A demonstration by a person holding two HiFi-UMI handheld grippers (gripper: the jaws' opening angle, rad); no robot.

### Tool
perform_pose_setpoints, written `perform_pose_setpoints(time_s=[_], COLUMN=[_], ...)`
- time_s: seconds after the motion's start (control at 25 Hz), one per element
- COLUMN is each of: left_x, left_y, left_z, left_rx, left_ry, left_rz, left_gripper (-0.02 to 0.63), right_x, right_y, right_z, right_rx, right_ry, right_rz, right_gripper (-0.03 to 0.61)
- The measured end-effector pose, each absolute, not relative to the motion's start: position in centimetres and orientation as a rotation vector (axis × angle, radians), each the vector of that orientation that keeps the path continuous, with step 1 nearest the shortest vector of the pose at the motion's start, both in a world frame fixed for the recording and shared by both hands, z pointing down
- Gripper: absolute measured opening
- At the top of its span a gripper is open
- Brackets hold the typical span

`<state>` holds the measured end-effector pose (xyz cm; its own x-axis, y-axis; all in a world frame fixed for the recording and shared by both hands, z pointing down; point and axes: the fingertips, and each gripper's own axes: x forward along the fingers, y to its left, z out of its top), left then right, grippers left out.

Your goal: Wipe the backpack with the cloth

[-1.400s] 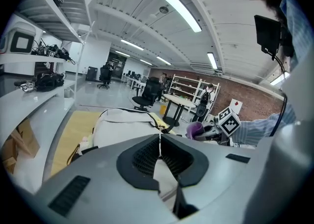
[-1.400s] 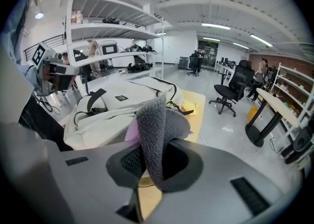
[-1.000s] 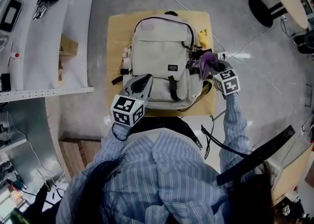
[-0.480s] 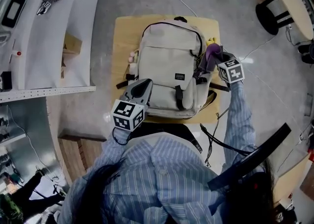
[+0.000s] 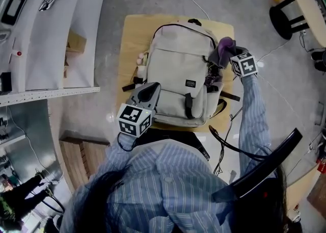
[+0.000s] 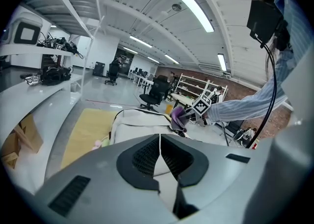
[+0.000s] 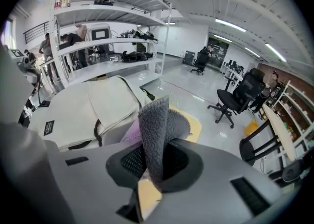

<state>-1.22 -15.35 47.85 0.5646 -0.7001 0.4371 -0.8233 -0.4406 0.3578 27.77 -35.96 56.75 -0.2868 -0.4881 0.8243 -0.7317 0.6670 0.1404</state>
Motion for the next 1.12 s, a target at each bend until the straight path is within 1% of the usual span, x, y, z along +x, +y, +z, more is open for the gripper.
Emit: perform_pose_setpoints(time_s=[0.36, 0.72, 0.92, 1.12], left_x=[-1.7, -3.4, -4.3, -4.7], left_y=[-15.9, -15.8, -15.6, -15.5], left_z=[48.3, 48.5, 48.6, 48.7], left_rx=[2.248, 2.210, 2.192, 2.187], left_ry=[-1.227, -1.270, -1.297, -1.300], left_rz=[0.297, 0.282, 0.259, 0.237], left_gripper=[0.012, 0.012, 0.012, 0.012], right_x=[28.1, 27.4, 27.2, 25.1], right_y=[-40.5, -45.1, -45.4, -44.0], right_z=[55.3, 52.1, 51.9, 53.3], right_rx=[1.023, 1.150, 1.183, 1.085], right_ry=[-1.938, -1.941, -1.898, -1.888], right_rz=[0.293, 0.256, 0.257, 0.252], right_gripper=[0.041, 0.041, 0.041, 0.041])
